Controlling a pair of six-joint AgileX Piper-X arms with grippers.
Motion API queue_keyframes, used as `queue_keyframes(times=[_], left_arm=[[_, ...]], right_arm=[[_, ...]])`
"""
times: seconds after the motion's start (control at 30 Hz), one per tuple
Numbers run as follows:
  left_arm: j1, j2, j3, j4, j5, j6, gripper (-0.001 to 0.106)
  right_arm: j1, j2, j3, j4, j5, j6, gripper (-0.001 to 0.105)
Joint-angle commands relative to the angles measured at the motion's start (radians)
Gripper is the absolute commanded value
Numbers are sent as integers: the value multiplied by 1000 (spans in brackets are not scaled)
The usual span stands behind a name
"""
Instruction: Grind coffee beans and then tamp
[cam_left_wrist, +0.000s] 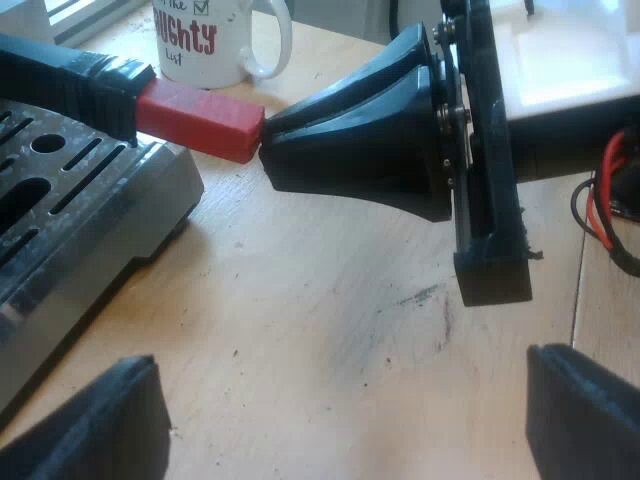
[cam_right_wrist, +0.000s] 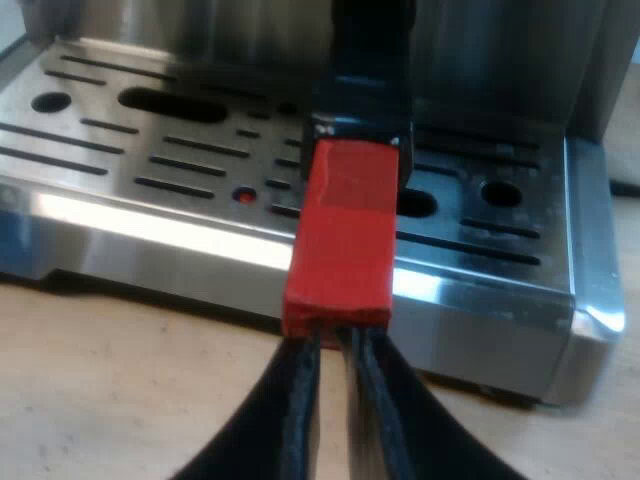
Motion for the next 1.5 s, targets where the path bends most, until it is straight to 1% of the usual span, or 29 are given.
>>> queue_keyframes(times=[0.03,0.13,0.17,0.3,0.77,0.9,1.0,1.03,1.07,1.1,1.13,1.17,1.2,1.23,1.33,1.4,1.5], left_arm=[[-5,-2,-2,-19,7,0,75],[-5,-2,-2,-19,7,0,75],[-5,-2,-2,-19,7,0,75],[-5,-2,-2,-19,7,0,75],[-5,-2,-2,-19,7,0,75],[-5,-2,-2,-19,7,0,75],[-5,-2,-6,-19,7,0,75],[-5,-2,-8,-16,7,0,75],[-5,-3,-9,-16,7,0,75],[-5,-8,-8,-16,7,0,75],[-5,-15,-8,-14,7,0,75],[-5,-18,-8,-14,7,0,75],[-5,-30,-14,-11,7,0,75],[-5,-45,-20,-2,7,0,75],[-5,-88,-30,35,7,0,75],[-5,-116,-29,41,5,0,75],[-5,-158,-29,41,-9,0,75]], right_arm=[[-15,6,-3,-75,15,-71,11],[-15,6,-3,-109,26,-123,11],[-15,6,-3,-111,34,-123,11],[-15,6,-3,-111,62,-123,11],[-36,6,-3,-140,50,-123,12],[-19,4,-3,-108,42,-105,12],[26,4,-3,-62,22,-95,12],[45,4,-3,-39,28,-79,13],[51,4,-3,-32,31,-72,15],[70,4,-3,-4,38,-43,21],[85,4,-3,27,37,-9,30],[92,4,-3,38,37,12,33],[108,4,-3,60,37,46,43],[121,4,-3,73,37,61,51],[162,-1,-3,93,37,66,62],[183,-11,-3,104,41,66,62],[219,-37,-14,149,104,73,63]])
